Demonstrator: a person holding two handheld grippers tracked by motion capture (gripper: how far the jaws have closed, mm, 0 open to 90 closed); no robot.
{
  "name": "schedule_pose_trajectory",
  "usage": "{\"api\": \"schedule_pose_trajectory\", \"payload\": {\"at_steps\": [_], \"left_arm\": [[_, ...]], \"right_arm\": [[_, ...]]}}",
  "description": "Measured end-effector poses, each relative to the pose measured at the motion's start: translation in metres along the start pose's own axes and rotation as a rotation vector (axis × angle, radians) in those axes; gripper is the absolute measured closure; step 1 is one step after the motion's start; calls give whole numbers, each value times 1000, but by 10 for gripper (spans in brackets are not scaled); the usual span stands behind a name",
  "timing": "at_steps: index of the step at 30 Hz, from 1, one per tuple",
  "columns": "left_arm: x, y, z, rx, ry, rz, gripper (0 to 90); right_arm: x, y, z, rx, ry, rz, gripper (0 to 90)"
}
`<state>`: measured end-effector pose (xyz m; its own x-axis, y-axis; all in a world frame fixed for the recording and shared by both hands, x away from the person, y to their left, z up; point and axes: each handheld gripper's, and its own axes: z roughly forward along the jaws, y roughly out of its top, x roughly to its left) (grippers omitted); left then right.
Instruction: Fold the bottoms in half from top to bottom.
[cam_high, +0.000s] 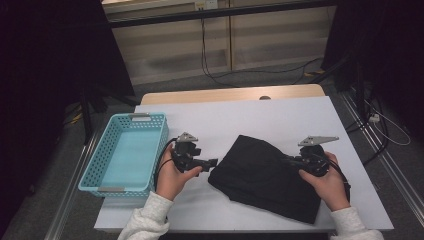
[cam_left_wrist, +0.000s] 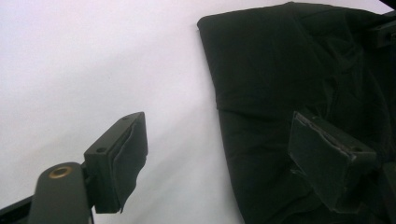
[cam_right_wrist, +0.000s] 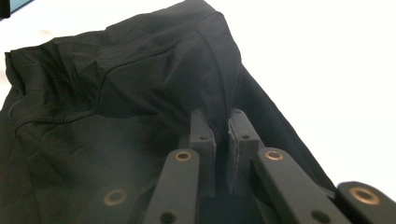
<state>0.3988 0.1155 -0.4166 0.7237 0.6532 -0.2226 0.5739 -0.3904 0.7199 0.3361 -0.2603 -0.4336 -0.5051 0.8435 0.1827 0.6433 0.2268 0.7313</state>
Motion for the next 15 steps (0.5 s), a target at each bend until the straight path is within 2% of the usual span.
{"api": "schedule_pose_trajectory", "payload": {"at_steps": [4,6,8,15], "left_arm": [[0,-2,2,11,3,5,203],[0,-3,5,15,-2,-7,212],[0,-4,7,35,-11,-5,241],[0,-10,13,59,-24,-22,336]], "right_arm": [[0,0,0,-1,0,-1,833],[0,0,0,0,-1,-2,833],[0,-1,0,2,-1,-2,833],[0,-1,0,1,-2,-3,833]]}}
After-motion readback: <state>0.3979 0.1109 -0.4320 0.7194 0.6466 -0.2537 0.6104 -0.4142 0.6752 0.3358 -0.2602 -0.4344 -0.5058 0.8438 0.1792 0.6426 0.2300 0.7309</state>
